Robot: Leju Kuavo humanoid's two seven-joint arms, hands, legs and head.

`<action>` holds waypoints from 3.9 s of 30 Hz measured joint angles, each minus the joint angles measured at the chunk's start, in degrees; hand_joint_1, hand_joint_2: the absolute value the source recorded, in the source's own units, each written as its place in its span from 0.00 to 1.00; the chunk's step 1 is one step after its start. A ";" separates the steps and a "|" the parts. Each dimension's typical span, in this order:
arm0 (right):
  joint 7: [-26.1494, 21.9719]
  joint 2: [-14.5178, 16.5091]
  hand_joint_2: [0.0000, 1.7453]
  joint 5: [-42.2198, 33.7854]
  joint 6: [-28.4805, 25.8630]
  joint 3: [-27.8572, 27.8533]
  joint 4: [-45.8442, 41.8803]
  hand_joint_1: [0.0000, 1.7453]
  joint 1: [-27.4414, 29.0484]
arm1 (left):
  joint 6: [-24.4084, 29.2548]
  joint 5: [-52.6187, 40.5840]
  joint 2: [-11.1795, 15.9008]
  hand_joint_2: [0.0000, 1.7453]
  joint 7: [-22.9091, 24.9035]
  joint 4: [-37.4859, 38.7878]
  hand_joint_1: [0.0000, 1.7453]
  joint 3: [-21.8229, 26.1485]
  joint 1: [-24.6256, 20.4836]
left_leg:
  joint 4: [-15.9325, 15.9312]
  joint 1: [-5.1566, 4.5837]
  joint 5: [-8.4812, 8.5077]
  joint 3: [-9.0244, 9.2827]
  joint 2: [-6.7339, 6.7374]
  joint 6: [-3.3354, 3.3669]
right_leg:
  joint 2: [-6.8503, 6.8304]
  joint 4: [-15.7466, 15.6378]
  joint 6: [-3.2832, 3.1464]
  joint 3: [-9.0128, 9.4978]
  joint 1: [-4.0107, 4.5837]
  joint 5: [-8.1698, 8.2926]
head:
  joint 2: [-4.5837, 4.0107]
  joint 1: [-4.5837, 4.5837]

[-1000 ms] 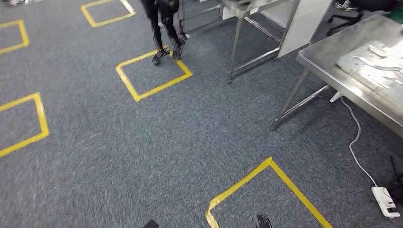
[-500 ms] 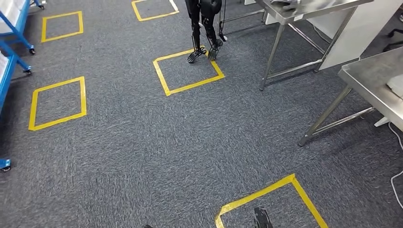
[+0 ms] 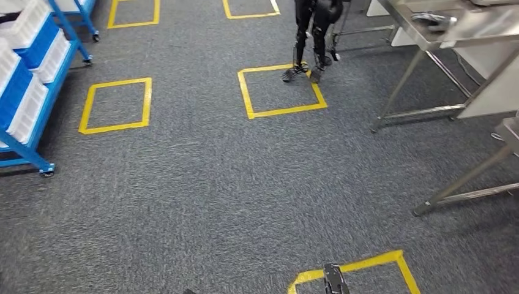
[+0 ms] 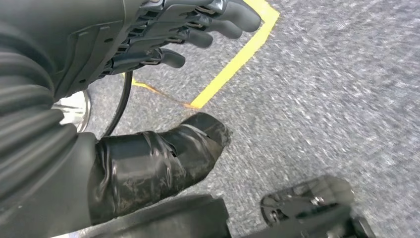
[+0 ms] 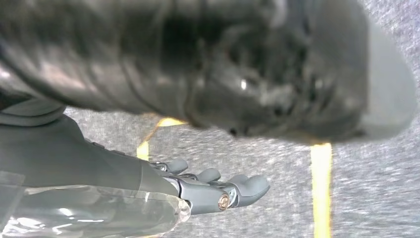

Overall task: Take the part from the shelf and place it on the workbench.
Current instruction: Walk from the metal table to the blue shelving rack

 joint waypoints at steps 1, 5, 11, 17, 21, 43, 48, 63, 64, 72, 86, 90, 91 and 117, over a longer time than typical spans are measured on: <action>0.00 -0.01 0.00 0.00 0.00 0.05 0.00 0.00 0.04 | 0.01 0.00 -0.05 1.00 -0.01 0.00 0.00 0.00 -0.06 | -0.05 -0.07 0.03 -0.01 -0.61 0.17 | 1.34 3.70 0.02 -1.72 -0.02 -1.83 | 0.00 0.12; 0.00 0.00 0.00 0.00 0.00 0.67 0.00 0.00 0.47 | 0.01 0.00 -0.15 1.00 -0.01 0.00 0.00 0.00 -0.07 | 0.17 -0.21 0.01 0.03 -3.83 0.34 | 2.76 9.52 -0.10 -5.37 -0.07 -1.70 | 0.00 0.22; 0.36 -0.06 0.00 0.99 0.49 1.17 0.00 0.00 0.32 | -0.04 -0.74 -0.28 0.00 0.02 0.00 0.00 0.01 -0.06 | 0.87 0.22 -0.04 -0.64 -8.04 -1.15 | 6.93 -3.90 -1.00 0.06 0.02 4.13 | 0.00 0.19; 0.60 0.00 0.00 3.99 1.86 4.27 0.05 0.00 1.01 | 0.16 -2.37 -1.26 0.00 1.03 0.00 0.00 -0.01 -0.20 | 11.61 0.33 -5.71 -6.16 -2.12 -2.63 | 2.49 -5.35 -2.87 1.07 0.05 4.91 | 0.00 -0.30; 0.59 0.00 0.00 4.10 1.89 5.88 0.35 0.00 1.33 | 0.14 -2.16 -1.65 0.00 1.33 0.00 0.00 -0.02 -0.04 | 11.89 1.12 -3.56 -6.37 -0.88 -3.45 | -0.55 -5.25 -2.67 1.32 0.11 4.40 | 0.00 -0.33; 0.90 -0.60 0.00 5.80 2.71 8.63 0.71 0.00 0.83 | -1.34 -1.08 -2.41 0.00 0.92 0.00 0.00 -0.02 -0.09 | 0.66 0.06 0.30 -0.85 -8.51 -1.19 | 6.22 -4.84 -2.80 -0.23 1.10 5.78 | 0.00 0.33; 0.90 -0.69 0.00 6.06 2.62 8.75 0.79 0.00 0.84 | -1.39 -1.20 -2.43 0.00 0.75 0.00 0.00 -0.02 -0.21 | 12.71 -0.09 -6.17 -6.70 -2.07 -2.42 | 2.28 -5.91 -3.47 0.48 0.77 6.04 | 0.00 -0.12; 0.70 -0.82 0.00 6.23 2.64 8.93 0.90 0.00 0.72 | -1.17 -1.29 -2.44 0.00 0.57 0.00 0.00 -0.13 -0.41 | 0.09 0.07 0.10 0.20 -1.47 0.13 | 1.92 6.47 -0.28 -3.93 0.28 -1.85 | 0.00 0.52; 0.70 -0.83 0.00 6.23 2.64 8.94 0.92 0.00 0.88 | -1.15 -1.27 -2.44 0.00 0.55 0.00 0.00 -0.19 -0.45 | 0.10 0.01 0.09 0.22 -2.26 0.23 | 2.19 9.40 -0.32 -5.56 0.30 -2.54 | 0.00 0.54; 0.78 -1.11 0.00 6.47 2.63 9.06 1.04 0.00 0.83 | -1.26 -1.47 -2.58 0.00 0.87 0.00 0.00 -0.85 -0.46 | 0.39 0.11 0.24 -0.15 -8.62 -0.67 | 7.67 -4.36 -1.88 -0.68 0.44 5.95 | 0.00 0.50; 0.74 -0.70 0.00 7.15 2.86 9.20 1.08 0.00 0.67 | -1.86 -1.10 -2.49 0.00 1.74 0.00 0.00 -1.04 -0.53 | 0.89 0.01 0.12 -0.04 2.90 -2.31 | -3.09 -5.10 -2.03 1.13 0.68 5.04 | 0.00 -0.03; 0.74 -0.72 0.00 8.21 2.86 9.69 1.11 0.00 0.40 | -1.87 -1.10 -2.51 0.00 1.59 0.00 0.00 -1.08 -0.33 | 0.05 0.02 0.23 0.16 1.11 -0.75 | -3.19 -4.20 -0.97 1.32 0.55 3.89 | 0.00 0.25; 0.74 -0.73 0.00 8.40 2.86 9.79 1.11 0.00 0.36 | -1.87 -1.11 -2.53 0.00 1.56 0.00 0.00 -1.09 -0.33 | -0.14 0.16 0.38 0.26 0.53 -0.42 | -1.81 -2.44 -0.72 0.61 0.41 2.67 | 0.00 0.37; -0.28 -0.78 0.00 2.20 3.60 9.95 1.60 0.00 1.01 | -2.96 -1.03 -2.51 0.00 2.05 0.00 0.00 -2.32 -0.69 | 1.04 -0.88 -0.06 -0.27 2.85 -0.92 | -2.96 -4.27 -2.04 0.93 0.94 4.83 | 0.00 0.03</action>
